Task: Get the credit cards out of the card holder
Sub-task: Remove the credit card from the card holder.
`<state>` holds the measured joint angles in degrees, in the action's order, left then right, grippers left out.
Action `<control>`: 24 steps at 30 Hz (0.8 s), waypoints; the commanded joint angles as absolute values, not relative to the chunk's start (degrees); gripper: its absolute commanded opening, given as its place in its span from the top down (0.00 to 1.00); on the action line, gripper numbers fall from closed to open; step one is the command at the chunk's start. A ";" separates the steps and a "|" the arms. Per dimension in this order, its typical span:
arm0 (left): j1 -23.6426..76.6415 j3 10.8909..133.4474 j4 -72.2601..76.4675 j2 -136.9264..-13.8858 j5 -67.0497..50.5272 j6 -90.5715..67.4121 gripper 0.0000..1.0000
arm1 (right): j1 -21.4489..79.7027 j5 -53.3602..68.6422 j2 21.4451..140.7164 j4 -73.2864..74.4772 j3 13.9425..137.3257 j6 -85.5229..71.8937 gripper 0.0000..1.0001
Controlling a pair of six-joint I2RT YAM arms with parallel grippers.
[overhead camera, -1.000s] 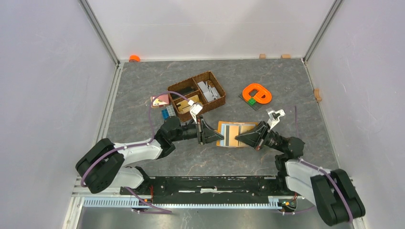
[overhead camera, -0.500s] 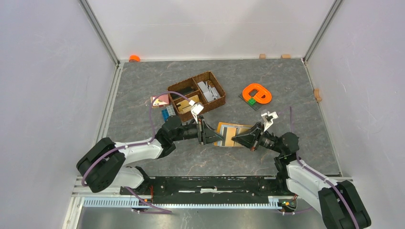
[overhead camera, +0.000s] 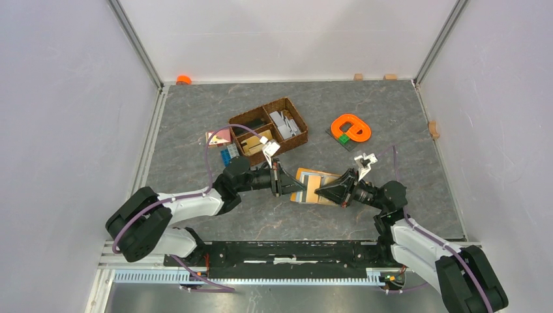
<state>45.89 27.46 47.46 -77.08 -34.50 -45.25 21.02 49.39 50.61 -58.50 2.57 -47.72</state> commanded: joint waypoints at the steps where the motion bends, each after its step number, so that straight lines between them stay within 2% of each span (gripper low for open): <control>1: 46.23 29.06 46.94 -76.67 -32.26 -43.24 0.98 | 21.36 48.63 50.21 -59.93 4.92 -46.25 0.87; 4: 46.14 28.72 47.40 -76.55 -32.16 -43.37 0.98 | 21.27 48.47 50.09 -59.50 4.99 -46.05 0.81; 5: 46.14 28.67 47.78 -76.60 -32.34 -43.58 0.98 | 21.28 48.42 50.12 -59.57 5.01 -46.16 0.83; 9: 45.50 27.76 49.66 -76.35 -32.28 -44.74 0.98 | 21.10 49.18 51.13 -60.39 5.19 -46.97 1.00; 15: 42.30 24.46 57.52 -76.07 -33.13 -49.36 0.98 | 19.36 50.25 52.33 -65.36 3.87 -50.84 1.00; 24: 41.84 24.06 59.28 -76.34 -33.83 -50.18 0.98 | 18.72 50.97 53.92 -68.81 3.25 -53.08 1.00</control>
<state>42.70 24.12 54.70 -77.06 -33.54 -48.62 19.00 49.52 53.52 -63.61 2.79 -51.77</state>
